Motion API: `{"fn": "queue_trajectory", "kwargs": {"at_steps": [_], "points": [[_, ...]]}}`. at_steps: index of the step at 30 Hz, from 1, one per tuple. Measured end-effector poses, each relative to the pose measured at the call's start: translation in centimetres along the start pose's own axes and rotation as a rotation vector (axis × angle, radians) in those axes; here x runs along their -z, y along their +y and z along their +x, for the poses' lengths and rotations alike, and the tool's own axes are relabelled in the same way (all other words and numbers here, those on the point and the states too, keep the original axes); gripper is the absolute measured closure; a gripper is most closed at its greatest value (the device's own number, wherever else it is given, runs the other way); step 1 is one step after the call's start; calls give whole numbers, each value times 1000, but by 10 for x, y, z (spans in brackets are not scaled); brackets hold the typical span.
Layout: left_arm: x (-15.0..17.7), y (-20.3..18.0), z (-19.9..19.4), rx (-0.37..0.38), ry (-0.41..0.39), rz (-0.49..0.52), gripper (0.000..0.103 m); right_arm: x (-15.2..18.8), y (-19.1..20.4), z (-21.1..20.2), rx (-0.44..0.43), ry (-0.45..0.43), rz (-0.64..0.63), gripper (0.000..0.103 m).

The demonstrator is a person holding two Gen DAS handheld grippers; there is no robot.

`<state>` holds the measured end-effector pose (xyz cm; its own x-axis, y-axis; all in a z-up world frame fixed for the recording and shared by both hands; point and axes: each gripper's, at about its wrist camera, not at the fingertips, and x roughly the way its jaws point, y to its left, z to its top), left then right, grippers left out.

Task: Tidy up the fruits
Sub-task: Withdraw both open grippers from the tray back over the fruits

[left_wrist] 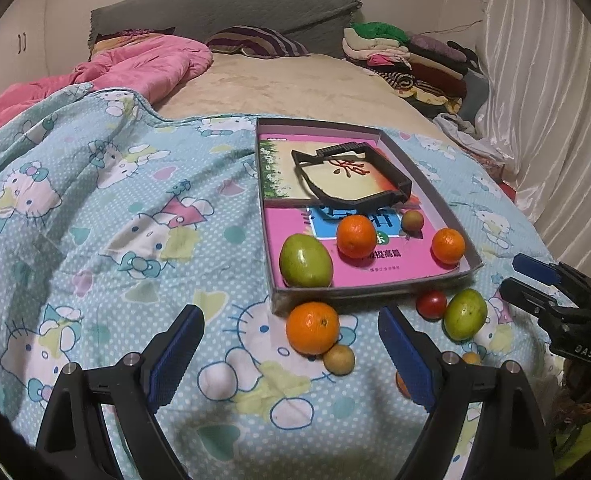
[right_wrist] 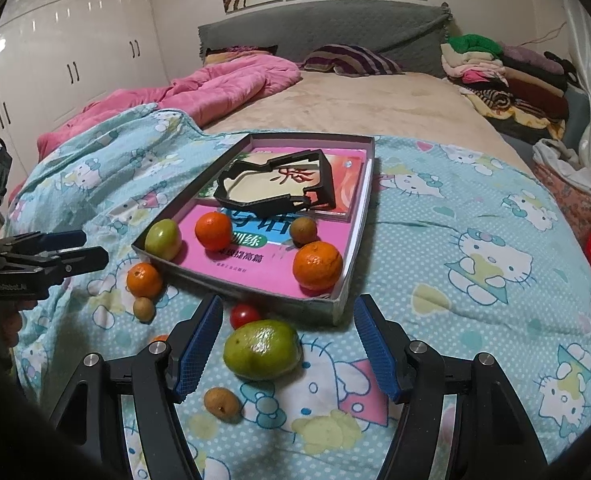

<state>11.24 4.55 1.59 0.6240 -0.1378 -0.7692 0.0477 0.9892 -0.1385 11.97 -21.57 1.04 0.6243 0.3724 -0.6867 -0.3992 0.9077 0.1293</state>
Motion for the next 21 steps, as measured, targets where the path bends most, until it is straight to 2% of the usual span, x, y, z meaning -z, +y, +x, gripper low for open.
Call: {"fn": "queue_trajectory", "kwargs": {"at_steps": [14,18,21], "points": [[24,2,9,-4,51,-7,14,21,9,1,-13,34,7,33],[32,-2,11,-2,63,13,21,30,13,4,-32,56,3,33],[38,-5,14,5,80,23,22,37,18,7,-20,79,-17,33]]}}
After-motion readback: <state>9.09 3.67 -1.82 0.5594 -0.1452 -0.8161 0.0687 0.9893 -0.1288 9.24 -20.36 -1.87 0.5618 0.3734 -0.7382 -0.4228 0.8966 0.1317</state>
